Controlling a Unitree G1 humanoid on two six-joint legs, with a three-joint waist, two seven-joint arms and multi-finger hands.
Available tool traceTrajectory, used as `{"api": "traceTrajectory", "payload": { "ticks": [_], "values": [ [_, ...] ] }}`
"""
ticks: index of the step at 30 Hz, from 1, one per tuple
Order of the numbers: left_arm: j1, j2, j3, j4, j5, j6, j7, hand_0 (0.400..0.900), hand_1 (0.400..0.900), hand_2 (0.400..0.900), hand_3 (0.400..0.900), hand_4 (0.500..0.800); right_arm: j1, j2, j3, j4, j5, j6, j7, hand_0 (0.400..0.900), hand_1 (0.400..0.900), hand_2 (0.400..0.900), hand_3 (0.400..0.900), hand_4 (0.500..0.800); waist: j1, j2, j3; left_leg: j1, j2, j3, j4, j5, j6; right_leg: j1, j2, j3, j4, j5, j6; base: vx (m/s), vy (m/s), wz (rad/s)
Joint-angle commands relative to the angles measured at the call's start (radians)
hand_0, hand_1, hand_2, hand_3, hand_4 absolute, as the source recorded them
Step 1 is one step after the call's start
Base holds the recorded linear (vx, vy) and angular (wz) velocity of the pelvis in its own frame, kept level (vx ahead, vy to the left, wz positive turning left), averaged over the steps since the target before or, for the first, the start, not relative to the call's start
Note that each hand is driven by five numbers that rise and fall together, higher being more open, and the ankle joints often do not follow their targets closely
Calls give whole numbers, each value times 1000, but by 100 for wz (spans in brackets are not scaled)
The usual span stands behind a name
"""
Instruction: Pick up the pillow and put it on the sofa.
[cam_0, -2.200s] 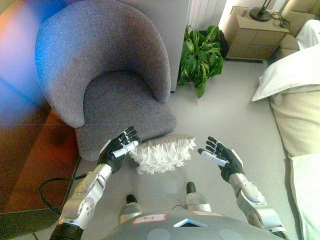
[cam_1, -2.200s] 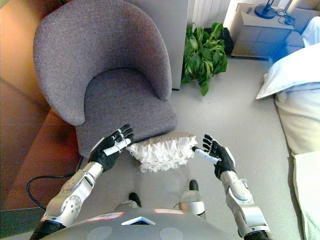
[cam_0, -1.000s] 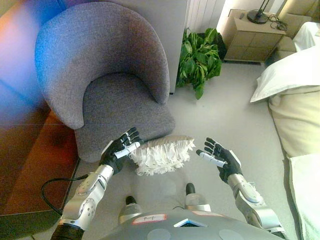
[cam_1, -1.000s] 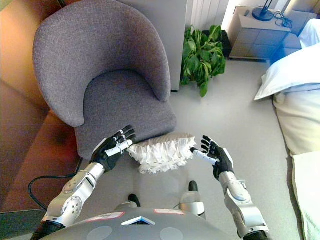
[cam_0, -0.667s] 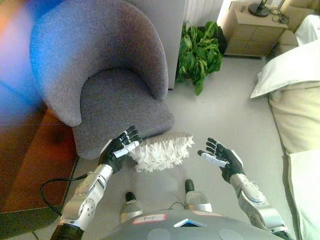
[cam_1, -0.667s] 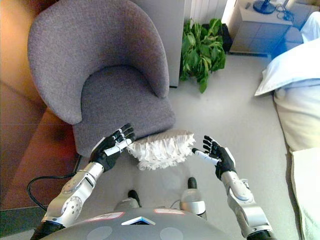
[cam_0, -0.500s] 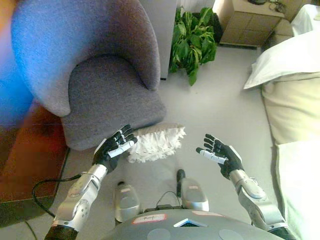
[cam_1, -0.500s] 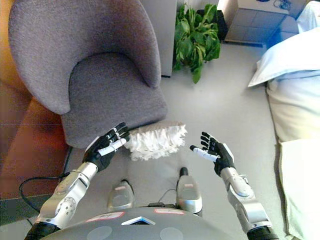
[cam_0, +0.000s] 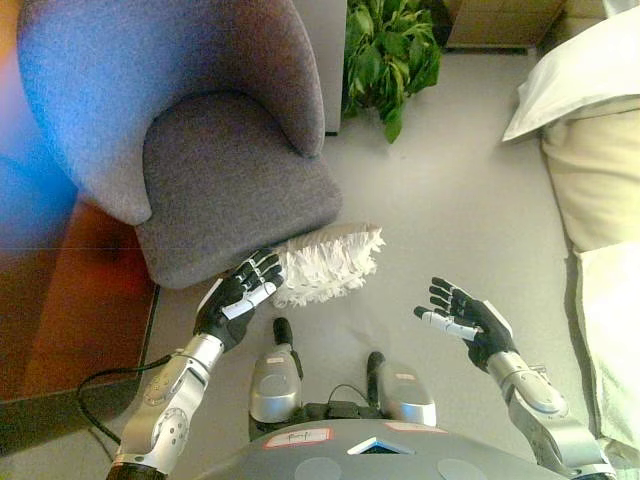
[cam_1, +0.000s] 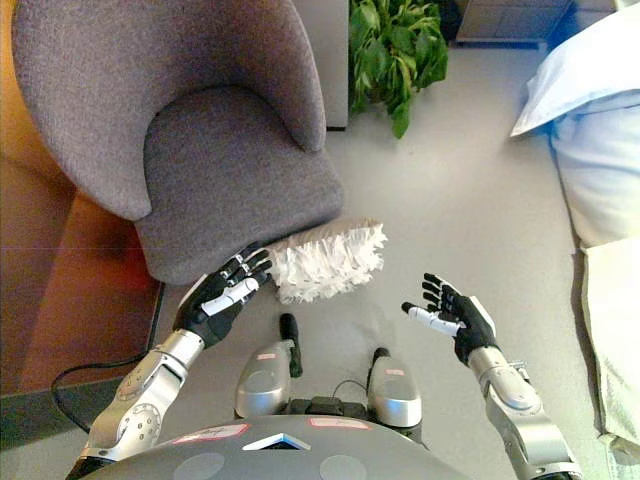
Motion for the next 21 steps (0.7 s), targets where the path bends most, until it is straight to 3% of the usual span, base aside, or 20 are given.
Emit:
{"api": "traceTrajectory", "payload": {
  "ticks": [1, 6, 9, 10, 12, 14, 16, 19, 21],
  "values": [
    [6, 94, 65, -120, -22, -73, -20, 900, 900, 900, 900, 800, -27, 24, -53, -120, -1, -58, 27, 900, 900, 900, 900, 800, 28, -62, -111, -166, 14, -69, 2, 68, 13, 277, -33, -122, -131, 68, 62, 326, 132, -16],
    [-35, 126, 45, -109, 10, -66, -21, 900, 900, 900, 900, 800, -81, 47, -8, -120, 14, -31, -42, 900, 900, 900, 900, 800, 42, -75, -154, -151, -41, -61, 20, 23, 51, 258, -93, -149, -29, 171, 87, 278, 163, 4],
    [-60, 123, 28, -107, 17, -54, -37, 900, 900, 900, 900, 800, -75, 86, 18, -119, -25, -38, -60, 900, 900, 900, 900, 800, 24, -55, -175, -55, -108, -68, -90, 5, 105, 130, -101, -108, 264, 305, 111, 221, 266, 27],
    [-63, 120, 22, -107, 26, -54, -35, 900, 900, 900, 900, 800, -72, 91, 25, -123, -37, -38, -67, 900, 900, 900, 900, 800, 18, -48, -178, -35, -115, -72, -105, 1, 110, 86, -102, -98, 326, 316, 111, 181, 265, 32],
    [-75, 113, 13, -100, 42, -45, -31, 900, 900, 900, 900, 800, -70, 103, 42, -120, -67, -42, -90, 900, 900, 900, 900, 800, -4, -19, -178, 20, -122, -88, -128, -17, 125, -50, -93, -82, 486, 292, 79, 152, 193, 30],
    [-88, 110, 14, -95, 42, -18, -33, 900, 900, 900, 900, 800, -68, 113, 51, -109, -70, -43, -107, 900, 900, 900, 900, 800, -19, -13, -177, 51, -132, -99, -134, -19, 121, -111, -74, -99, 443, 253, 48, 147, 45, 33],
    [-91, 109, 23, -91, 35, 0, -44, 900, 900, 900, 900, 800, -58, 116, 49, -98, -92, -56, -95, 900, 900, 900, 900, 800, -34, -12, -173, 76, -139, -112, -135, -28, 116, -131, -73, -111, 352, 245, 39, 133, -78, 30],
    [-88, 120, 18, -81, 26, -3, -39, 900, 900, 900, 900, 800, -49, 100, 45, -84, -120, -85, -93, 900, 900, 900, 900, 800, -52, -16, -161, 104, -138, -128, -136, -48, 95, -159, -119, -126, 153, 313, 53, 127, -165, 19],
    [-77, 129, 16, -81, 4, -11, -17, 900, 900, 900, 900, 800, -49, 81, 34, -81, -118, -94, -87, 900, 900, 900, 900, 800, -69, -34, -147, 126, -137, -126, -126, -78, 74, -166, -163, -124, 12, 389, 86, 174, -248, 23]
  ]
}}
